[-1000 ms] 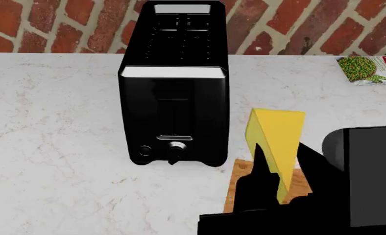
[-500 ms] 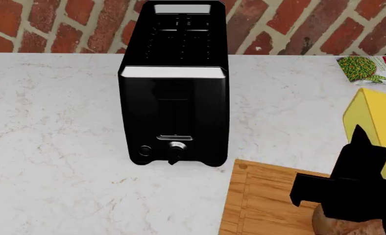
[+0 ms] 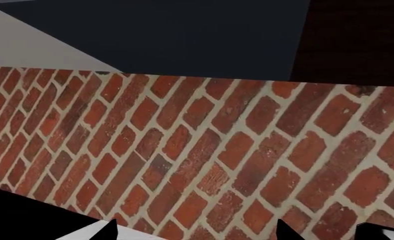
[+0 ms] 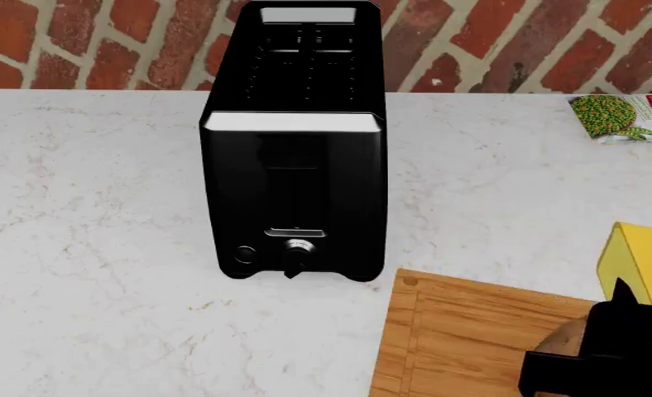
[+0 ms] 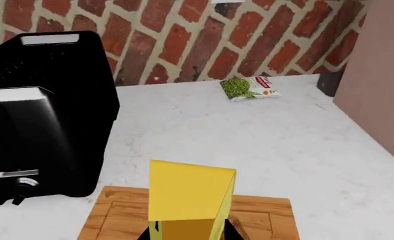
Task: Pick up the wedge of cheese and place it on the slice of bread to prepare a simple cheese on bread dish.
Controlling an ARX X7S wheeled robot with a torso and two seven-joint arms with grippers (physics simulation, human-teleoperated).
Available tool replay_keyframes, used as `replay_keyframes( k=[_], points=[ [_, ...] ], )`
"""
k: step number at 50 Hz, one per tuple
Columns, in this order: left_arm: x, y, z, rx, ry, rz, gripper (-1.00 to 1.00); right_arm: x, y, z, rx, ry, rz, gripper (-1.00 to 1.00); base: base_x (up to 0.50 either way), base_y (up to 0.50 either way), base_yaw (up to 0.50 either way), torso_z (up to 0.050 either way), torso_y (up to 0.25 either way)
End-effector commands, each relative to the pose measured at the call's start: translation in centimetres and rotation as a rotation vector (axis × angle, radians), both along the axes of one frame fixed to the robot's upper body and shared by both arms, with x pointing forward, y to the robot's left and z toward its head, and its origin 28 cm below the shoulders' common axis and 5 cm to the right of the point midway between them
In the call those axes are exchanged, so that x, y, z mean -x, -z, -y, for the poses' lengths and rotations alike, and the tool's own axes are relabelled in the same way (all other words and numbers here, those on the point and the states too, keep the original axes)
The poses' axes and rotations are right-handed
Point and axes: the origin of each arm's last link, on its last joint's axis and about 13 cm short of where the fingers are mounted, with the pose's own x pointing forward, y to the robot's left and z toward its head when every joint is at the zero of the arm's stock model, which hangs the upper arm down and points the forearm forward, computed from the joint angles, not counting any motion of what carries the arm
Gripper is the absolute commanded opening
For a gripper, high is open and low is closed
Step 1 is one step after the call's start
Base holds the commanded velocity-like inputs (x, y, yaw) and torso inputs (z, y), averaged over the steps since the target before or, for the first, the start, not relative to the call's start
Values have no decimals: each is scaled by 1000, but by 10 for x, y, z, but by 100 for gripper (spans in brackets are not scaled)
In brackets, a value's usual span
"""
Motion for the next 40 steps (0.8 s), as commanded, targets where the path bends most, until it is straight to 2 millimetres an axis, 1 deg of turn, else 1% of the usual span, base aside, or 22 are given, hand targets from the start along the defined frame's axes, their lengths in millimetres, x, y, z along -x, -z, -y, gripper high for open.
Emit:
replay_keyframes(
  k=[1,8,14,22,28,40],
  points=[
    [0,0,0,-2,-4,-3,100,-5,1,3,44,-40,-52,-100,0,0,0,0,0],
    [-1,0,0,-2,-6,-4,100,-5,-6,3,75,-55,-72,-100,0,0,0,0,0],
    [-1,0,0,-2,-7,-3,100,-7,-5,4,110,-50,-100,-100,0,0,0,0,0],
    [-1,0,1,-3,-7,-5,100,-10,0,7,114,-28,-118,-100,0,0,0,0,0],
    [-1,0,0,-2,-9,-4,100,-14,7,5,107,-42,-136,-100,0,0,0,0,0],
    [-1,0,0,1,-7,0,100,-18,15,2,103,-63,-163,-100,0,0,0,0,1]
  ],
)
